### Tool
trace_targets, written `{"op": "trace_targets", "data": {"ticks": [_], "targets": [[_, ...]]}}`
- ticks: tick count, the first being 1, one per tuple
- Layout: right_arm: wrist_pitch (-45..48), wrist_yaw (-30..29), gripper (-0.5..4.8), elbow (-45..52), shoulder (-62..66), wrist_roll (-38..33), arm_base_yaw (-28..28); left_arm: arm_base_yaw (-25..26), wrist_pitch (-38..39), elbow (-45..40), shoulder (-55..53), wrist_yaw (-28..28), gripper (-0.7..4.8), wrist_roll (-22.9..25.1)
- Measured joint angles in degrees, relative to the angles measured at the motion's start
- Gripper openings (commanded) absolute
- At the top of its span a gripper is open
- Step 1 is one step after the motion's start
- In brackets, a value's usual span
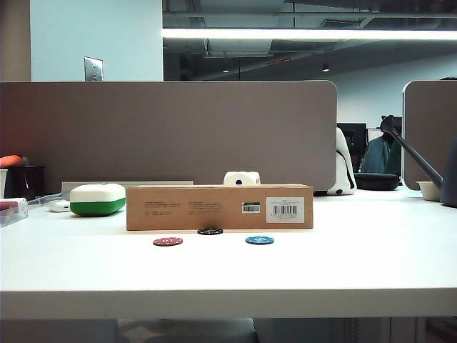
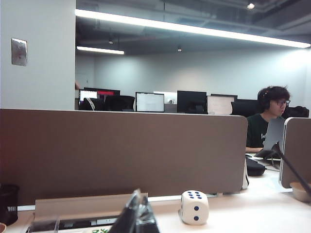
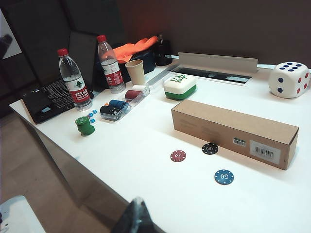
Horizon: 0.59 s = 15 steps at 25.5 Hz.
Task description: Push the chip with the highest value in the row forward next to the rectangular box.
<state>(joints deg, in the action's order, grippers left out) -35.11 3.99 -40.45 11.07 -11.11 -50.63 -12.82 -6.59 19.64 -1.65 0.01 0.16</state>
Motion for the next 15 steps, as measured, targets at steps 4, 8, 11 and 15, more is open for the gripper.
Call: {"op": "trace_targets", "data": {"ticks": [4, 8, 11, 15], "targets": [[0.00, 0.00, -0.05, 0.00, 0.00, 0.00, 0.00, 0.00, 0.31, 0.00, 1.05, 0.00, -0.05, 0.00], [0.02, -0.02, -0.06, 0.00, 0.00, 0.00, 0.00, 0.00, 0.52, 0.00, 1.49, 0.00, -0.05, 0.00], [0.04, 0.00, -0.05, 0.00, 0.00, 0.00, 0.00, 0.00, 1.03, 0.00, 1.49, -0.02, -0.05, 0.00], [0.02, 0.00, -0.05, 0.00, 0.00, 0.00, 0.00, 0.00, 1.88, 0.00, 1.49, 0.00, -0.05, 0.02]]}}
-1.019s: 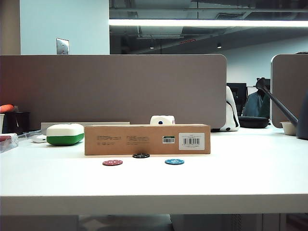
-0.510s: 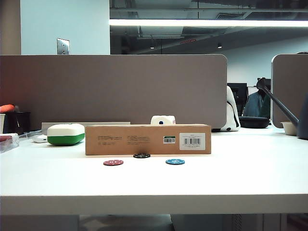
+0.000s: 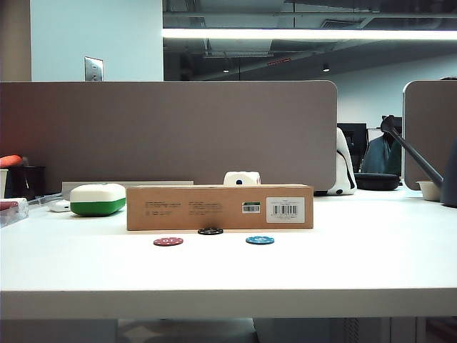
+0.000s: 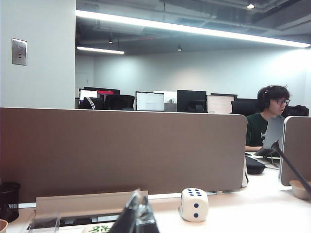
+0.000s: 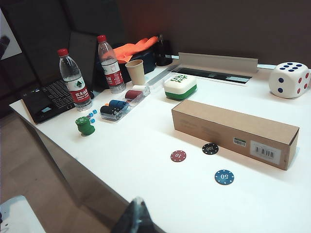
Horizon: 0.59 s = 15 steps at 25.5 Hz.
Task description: Push the chip with the highest value in the row forward next to the rectangular box.
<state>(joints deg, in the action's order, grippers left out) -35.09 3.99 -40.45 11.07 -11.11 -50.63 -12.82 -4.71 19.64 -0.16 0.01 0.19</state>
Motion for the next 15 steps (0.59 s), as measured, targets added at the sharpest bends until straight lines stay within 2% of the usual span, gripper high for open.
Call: {"op": "trace_targets", "data": {"ticks": [5, 9, 10, 13, 15], "targets": [[0.00, -0.02, -0.06, 0.00, 0.00, 0.00, 0.00, 0.35, 2.40, 0.00, 0.02, 0.00, -0.05, 0.39], [0.02, 0.00, -0.05, 0.00, 0.00, 0.00, 0.00, 2.25, 9.92, -0.48, 0.02, 1.01, -0.05, 1.81], [0.02, 0.00, -0.06, 0.00, 0.00, 0.00, 0.00, 3.30, 12.02, -2.82, 0.04, 1.40, -0.05, 1.90], [0.00, 0.00, -0.06, 0.00, 0.00, 0.00, 0.00, 4.26, 12.13, -8.72, -0.04, 1.38, -0.05, 0.76], [0.02, 0.00, -0.06, 0.00, 0.00, 0.00, 0.00, 5.22, 9.31, -12.31, -0.04, 1.31, -0.05, -1.62]]}}
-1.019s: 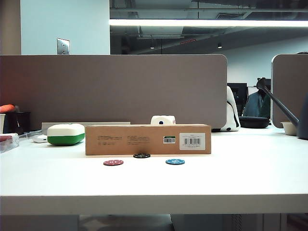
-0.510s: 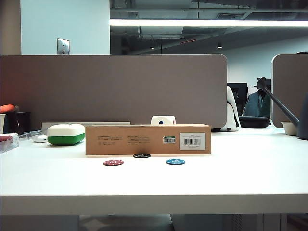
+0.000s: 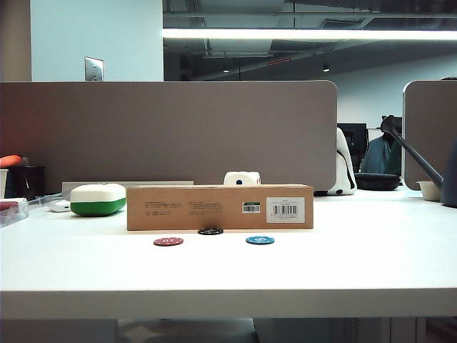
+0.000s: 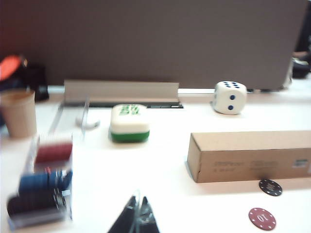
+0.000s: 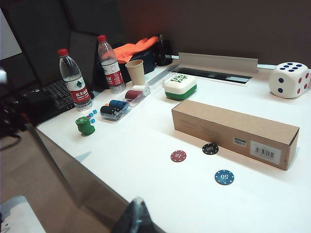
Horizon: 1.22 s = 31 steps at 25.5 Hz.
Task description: Push the chip with the highest value in the row forward next to the rectangular box.
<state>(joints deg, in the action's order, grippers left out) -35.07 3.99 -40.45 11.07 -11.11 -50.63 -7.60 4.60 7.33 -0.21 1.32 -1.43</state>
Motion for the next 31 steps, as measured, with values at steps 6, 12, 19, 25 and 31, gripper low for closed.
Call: {"op": "trace_targets", "data": {"ticks": [6, 12, 19, 25, 31], "targets": [[-0.02, 0.00, -0.06, 0.00, 0.00, 0.00, 0.00, 1.07, -6.29, -7.17, 0.11, -0.02, -0.05, -8.61], [0.00, -0.02, -0.06, 0.00, 0.00, 0.00, 0.00, 4.81, -6.49, -7.17, 0.09, 0.00, -0.05, -7.34], [0.00, 0.00, -0.06, 0.00, 0.00, 0.02, 0.00, 7.39, -6.01, -7.17, 0.09, 0.00, -0.05, -6.97], [0.00, 0.00, -0.06, 0.00, 0.00, 0.02, 0.00, 7.39, -4.15, -7.17, 0.09, -0.02, -0.05, -5.46], [0.00, 0.00, -0.05, 0.00, 0.00, 0.00, 0.00, 7.39, -3.93, -7.17, 0.09, -2.34, -0.05, 0.00]]}}
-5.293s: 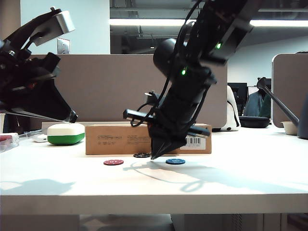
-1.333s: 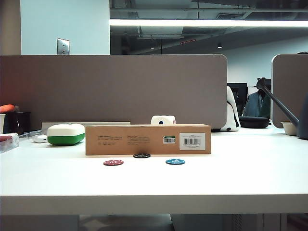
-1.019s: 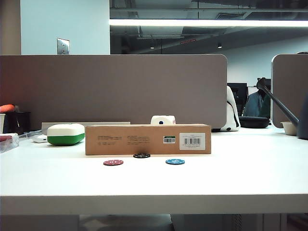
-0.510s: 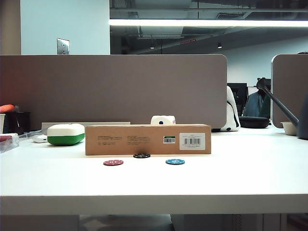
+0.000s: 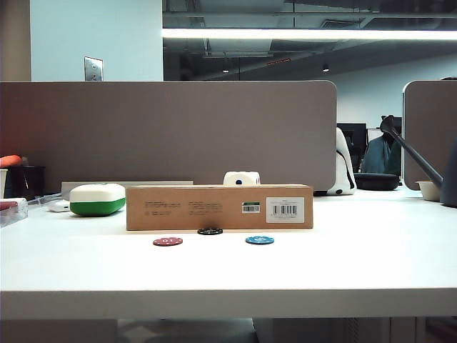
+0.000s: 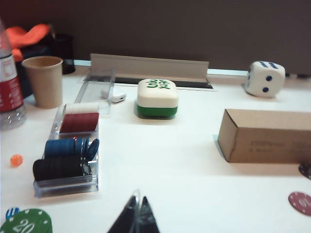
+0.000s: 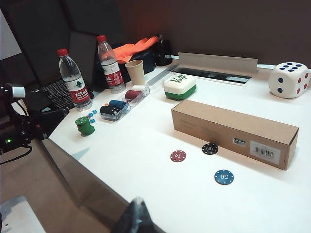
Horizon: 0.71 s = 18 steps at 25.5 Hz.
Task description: Push the chip with the highest value in the row forward next to the rectangular box.
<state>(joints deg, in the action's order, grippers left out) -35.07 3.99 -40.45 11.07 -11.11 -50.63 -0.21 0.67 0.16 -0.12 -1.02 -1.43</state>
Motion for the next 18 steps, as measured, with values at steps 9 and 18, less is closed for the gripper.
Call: {"op": "trace_targets", "data": {"ticks": [9, 18], "targets": [[0.00, -0.02, -0.05, 0.00, 0.00, 0.00, 0.00, 0.00, 0.00, 0.00, 0.00, -0.46, -0.05, 2.34], [0.00, 0.00, -0.06, 0.00, 0.00, 0.00, 0.00, 0.00, -0.15, 0.00, 0.00, -0.46, -0.05, 2.78]]}}
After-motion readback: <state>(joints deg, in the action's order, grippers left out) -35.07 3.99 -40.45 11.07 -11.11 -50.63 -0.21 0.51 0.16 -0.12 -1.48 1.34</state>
